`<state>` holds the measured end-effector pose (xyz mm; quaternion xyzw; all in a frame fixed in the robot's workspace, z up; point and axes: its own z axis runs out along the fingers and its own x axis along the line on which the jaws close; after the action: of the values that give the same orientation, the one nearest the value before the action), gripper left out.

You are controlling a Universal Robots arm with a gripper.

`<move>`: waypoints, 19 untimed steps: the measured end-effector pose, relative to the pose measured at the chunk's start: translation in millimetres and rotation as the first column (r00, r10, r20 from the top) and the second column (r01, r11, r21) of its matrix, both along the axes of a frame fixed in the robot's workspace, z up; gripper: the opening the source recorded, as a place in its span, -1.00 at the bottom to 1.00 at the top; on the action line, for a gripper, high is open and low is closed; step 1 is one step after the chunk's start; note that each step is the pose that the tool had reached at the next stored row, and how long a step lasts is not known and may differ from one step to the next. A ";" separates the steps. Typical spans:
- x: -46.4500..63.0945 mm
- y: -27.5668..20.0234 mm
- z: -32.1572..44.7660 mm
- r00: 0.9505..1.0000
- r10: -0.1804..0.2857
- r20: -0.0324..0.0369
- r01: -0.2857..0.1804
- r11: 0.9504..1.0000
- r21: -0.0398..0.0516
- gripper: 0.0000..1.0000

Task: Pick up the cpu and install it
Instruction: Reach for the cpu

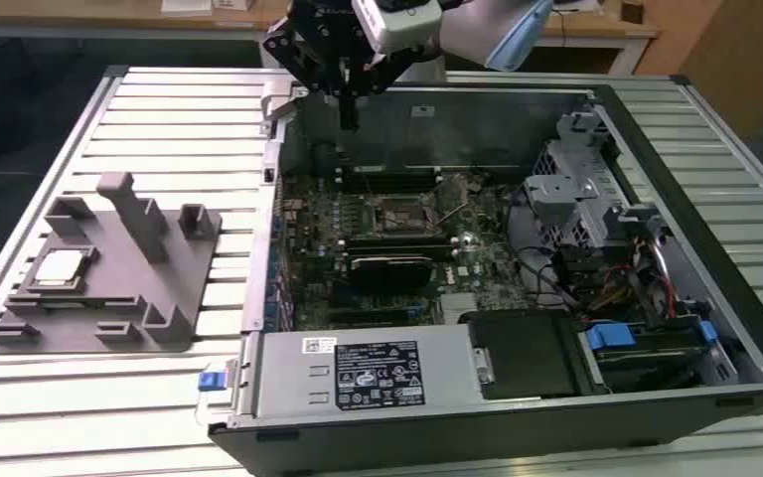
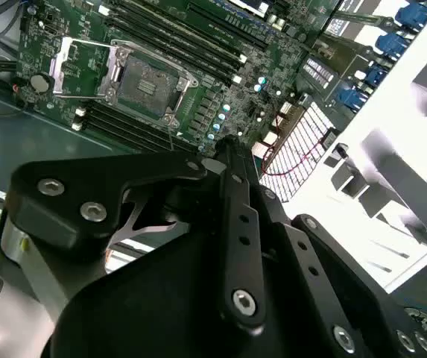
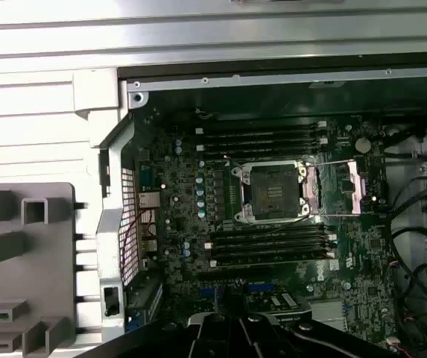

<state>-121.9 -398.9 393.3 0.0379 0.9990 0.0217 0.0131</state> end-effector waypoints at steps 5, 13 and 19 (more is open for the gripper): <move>0.0 0.0 0.0 1.000 0.000 0.000 0.000 1.000 0.000 -0.79; -0.4 0.0 0.0 1.000 0.000 0.000 0.000 1.000 0.000 -0.79; -8.7 0.0 0.0 1.000 0.000 0.000 0.000 1.000 0.000 -0.79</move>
<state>-130.6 -399.0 393.3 0.0378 0.9990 0.0217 0.0131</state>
